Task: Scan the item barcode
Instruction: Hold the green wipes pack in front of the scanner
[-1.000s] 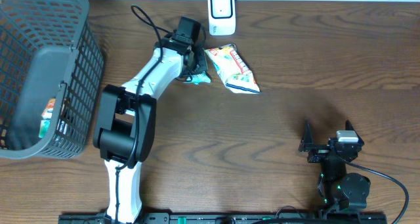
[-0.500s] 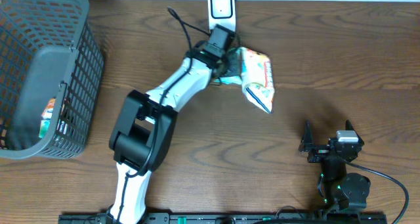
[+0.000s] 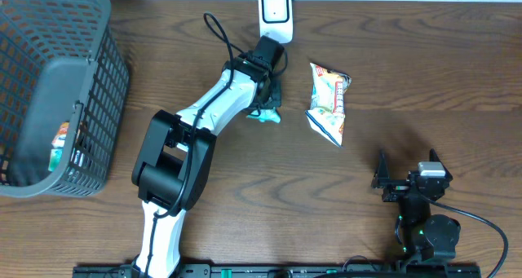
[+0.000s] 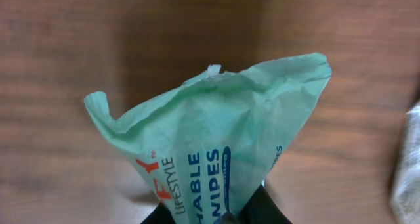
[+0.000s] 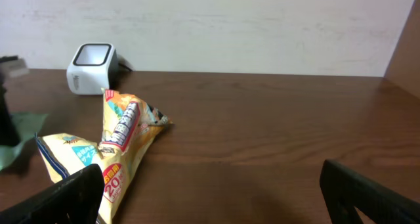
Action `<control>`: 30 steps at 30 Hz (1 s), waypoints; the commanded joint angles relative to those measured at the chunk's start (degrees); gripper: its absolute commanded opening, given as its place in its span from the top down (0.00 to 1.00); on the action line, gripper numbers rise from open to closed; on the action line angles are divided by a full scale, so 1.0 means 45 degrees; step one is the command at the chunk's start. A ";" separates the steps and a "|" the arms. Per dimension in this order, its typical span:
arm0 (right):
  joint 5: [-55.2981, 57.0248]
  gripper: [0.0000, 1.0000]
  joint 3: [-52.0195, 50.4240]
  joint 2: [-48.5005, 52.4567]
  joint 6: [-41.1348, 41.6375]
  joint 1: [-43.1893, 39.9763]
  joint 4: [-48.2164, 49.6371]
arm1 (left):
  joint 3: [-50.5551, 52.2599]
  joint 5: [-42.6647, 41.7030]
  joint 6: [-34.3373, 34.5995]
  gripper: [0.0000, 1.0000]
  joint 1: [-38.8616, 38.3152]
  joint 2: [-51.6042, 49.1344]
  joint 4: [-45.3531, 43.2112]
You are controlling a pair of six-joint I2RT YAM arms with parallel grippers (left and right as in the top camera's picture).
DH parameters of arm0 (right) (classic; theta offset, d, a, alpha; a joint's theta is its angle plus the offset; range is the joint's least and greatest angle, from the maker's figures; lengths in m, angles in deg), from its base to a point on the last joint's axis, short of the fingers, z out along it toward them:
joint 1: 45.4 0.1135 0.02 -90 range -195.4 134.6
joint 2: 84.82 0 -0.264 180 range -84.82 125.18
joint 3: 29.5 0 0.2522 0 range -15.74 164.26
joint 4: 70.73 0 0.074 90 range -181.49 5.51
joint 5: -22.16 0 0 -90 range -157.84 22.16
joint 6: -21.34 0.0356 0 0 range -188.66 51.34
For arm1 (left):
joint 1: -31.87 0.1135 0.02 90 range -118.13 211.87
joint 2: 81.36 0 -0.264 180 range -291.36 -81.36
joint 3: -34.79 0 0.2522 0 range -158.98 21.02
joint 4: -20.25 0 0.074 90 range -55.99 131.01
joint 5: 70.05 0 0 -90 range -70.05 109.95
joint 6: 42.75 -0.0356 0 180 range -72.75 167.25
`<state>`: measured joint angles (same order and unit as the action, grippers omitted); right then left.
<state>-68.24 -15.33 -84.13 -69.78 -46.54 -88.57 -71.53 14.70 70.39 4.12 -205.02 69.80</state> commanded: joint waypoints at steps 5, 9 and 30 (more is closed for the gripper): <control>0.0010 0.01 -0.0019 -0.0068 -0.0151 0.0078 -0.0053 | -0.0068 -0.1389 -0.0316 0.92 -0.0840 0.0287 -0.0758; 0.0015 0.01 -0.0019 -0.0068 -0.0146 0.0078 -0.0053 | -0.0068 -0.1350 0.1651 0.92 -0.1341 0.0262 -0.2220; 0.0010 0.01 -0.0019 -0.0068 -0.0151 0.0078 -0.0053 | -0.0068 -0.0685 0.3298 0.92 -0.0549 0.0262 -0.2220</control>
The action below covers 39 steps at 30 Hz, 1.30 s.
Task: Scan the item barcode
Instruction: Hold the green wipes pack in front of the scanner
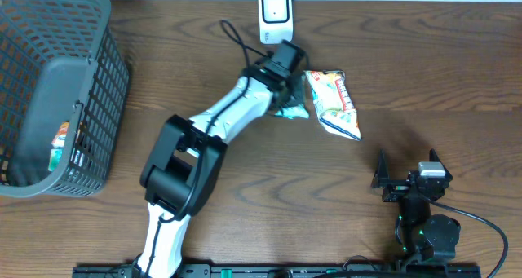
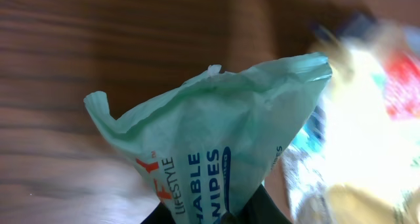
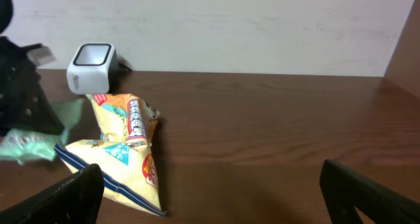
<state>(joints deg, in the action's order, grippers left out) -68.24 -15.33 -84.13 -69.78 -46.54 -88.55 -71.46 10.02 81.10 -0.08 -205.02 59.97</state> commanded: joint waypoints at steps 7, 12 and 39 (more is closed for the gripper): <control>0.0010 0.01 -0.0019 -0.0068 -0.0146 0.0078 -0.0058 | -0.0083 0.0301 0.2909 0.93 -0.0180 0.0107 -0.1428; 0.0015 0.01 -0.0019 -0.0068 -0.0146 0.0078 -0.0058 | -0.0083 0.0311 0.3031 0.92 -0.0933 -0.0306 -0.2550; 0.0010 0.01 -0.0019 -0.0068 -0.0151 0.0078 -0.0058 | -0.0083 0.0350 -0.1957 0.86 0.1083 -0.0408 0.0175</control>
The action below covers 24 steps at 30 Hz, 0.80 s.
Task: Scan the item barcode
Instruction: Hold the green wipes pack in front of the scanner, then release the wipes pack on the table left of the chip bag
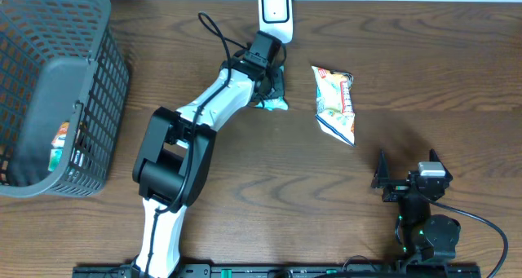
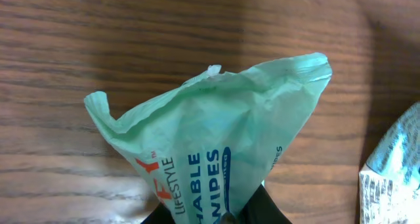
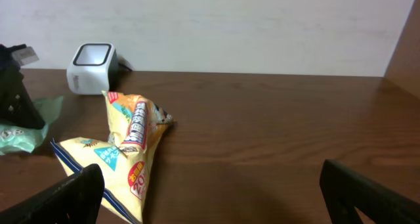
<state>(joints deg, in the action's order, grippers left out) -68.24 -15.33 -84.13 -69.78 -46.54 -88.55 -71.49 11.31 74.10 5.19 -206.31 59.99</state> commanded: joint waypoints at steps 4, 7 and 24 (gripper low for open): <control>0.0010 0.01 -0.0019 -0.0068 -0.0146 0.0078 -0.0058 | -0.0083 0.0005 -0.0510 0.63 -0.0087 -0.0112 0.0272; 0.0015 0.01 -0.0019 -0.0068 -0.0146 0.0078 -0.0058 | -0.0107 -0.0714 -0.1564 0.43 -0.0073 0.0233 0.0277; 0.0015 0.01 -0.0019 -0.0068 -0.0151 0.0078 -0.0058 | -0.0107 0.4104 -0.4590 0.14 0.3997 0.8019 0.0325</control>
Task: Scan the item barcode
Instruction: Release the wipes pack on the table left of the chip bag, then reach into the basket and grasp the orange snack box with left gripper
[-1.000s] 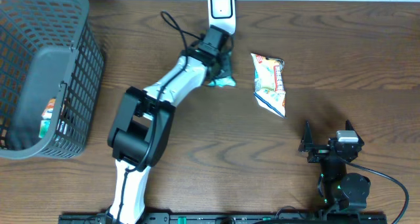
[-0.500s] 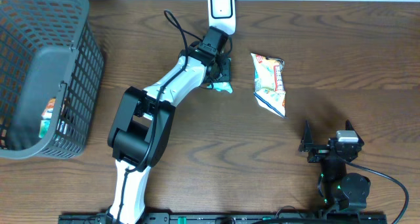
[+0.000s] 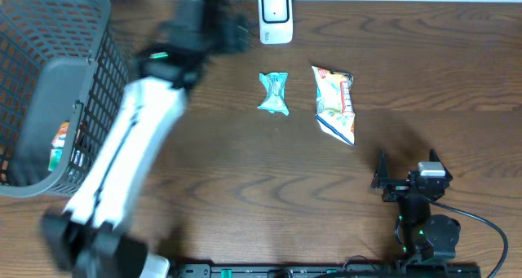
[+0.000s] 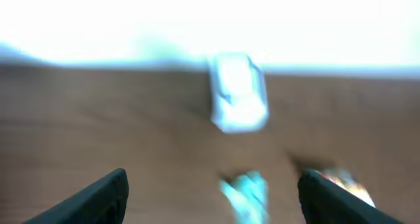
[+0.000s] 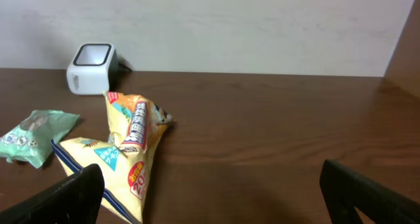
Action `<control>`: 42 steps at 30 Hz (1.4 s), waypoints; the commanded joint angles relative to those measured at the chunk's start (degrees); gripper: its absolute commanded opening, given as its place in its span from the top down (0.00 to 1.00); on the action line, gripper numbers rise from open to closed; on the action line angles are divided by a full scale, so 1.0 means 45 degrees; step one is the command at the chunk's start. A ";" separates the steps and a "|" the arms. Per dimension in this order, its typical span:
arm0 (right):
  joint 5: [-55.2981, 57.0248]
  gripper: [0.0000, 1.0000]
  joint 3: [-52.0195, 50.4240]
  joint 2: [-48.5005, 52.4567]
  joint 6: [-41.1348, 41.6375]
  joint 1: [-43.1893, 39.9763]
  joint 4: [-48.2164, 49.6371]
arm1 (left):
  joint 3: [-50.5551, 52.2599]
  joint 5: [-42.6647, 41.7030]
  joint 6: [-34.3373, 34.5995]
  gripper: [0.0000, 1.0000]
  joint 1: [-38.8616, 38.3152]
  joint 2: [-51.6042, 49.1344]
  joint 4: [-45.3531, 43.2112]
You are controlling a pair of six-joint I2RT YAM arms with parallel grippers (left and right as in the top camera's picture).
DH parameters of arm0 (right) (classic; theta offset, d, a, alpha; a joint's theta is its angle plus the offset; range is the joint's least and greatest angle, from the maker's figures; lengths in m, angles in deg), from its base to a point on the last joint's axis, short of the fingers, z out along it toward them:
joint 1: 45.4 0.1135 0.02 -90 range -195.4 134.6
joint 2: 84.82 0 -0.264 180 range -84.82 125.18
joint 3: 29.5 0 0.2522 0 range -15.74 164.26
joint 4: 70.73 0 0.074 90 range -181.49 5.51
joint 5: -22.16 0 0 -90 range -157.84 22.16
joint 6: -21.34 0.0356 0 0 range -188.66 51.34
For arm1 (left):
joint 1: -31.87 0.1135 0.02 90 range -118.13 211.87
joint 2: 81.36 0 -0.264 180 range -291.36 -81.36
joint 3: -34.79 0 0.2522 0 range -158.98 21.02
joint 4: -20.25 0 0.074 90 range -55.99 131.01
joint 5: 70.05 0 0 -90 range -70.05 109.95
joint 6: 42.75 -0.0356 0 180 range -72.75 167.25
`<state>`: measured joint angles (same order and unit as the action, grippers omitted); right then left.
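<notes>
The green wipes packet (image 3: 273,93) lies flat on the table below the white scanner (image 3: 276,15), with nothing holding it. It shows blurred in the left wrist view (image 4: 246,194) and at the left in the right wrist view (image 5: 36,137). My left gripper (image 3: 228,29) is blurred at the back, left of the scanner, and its jaws stand wide open (image 4: 210,204) and empty. The scanner (image 4: 237,99) is ahead of it. My right gripper (image 3: 405,178) rests open near the front right.
A yellow snack bag (image 3: 334,103) lies right of the wipes packet, also seen at the right wrist (image 5: 118,152). A grey mesh basket (image 3: 106,107) holding some items stands at the far left. The scanner (image 5: 92,66) stands against the back wall.
My left gripper has let go of the wipes packet, which now lies on the table. The gripper has opened and moved up and left, away from the packet. The right arm is unchanged.
My left gripper held the wipes packet below the scanner. Then it was further right with the packet, against the snack bag, which had shifted. Then it was back under the scanner. Now the packet lies released and the left arm has drawn off to the left.
</notes>
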<state>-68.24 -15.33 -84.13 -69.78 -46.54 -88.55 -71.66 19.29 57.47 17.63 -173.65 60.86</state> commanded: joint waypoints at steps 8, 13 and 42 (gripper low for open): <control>0.0010 0.01 -0.0019 -0.0068 -0.0146 0.0078 -0.0058 | -0.0063 0.2696 -0.0884 0.08 0.6475 0.1617 0.1039; 0.0010 0.01 -0.0019 -0.0068 -0.0146 0.0078 -0.0058 | -0.0063 0.2686 -0.0884 0.07 0.9272 0.1273 0.2152; 0.0010 0.01 -0.0019 -0.0068 -0.0151 0.0078 -0.0058 | 0.1297 0.2142 -0.0656 0.07 1.1686 -0.3891 0.6863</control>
<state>-68.24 -15.33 -84.13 -69.78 -46.54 -88.55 -65.89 29.28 53.78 69.71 -190.26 92.53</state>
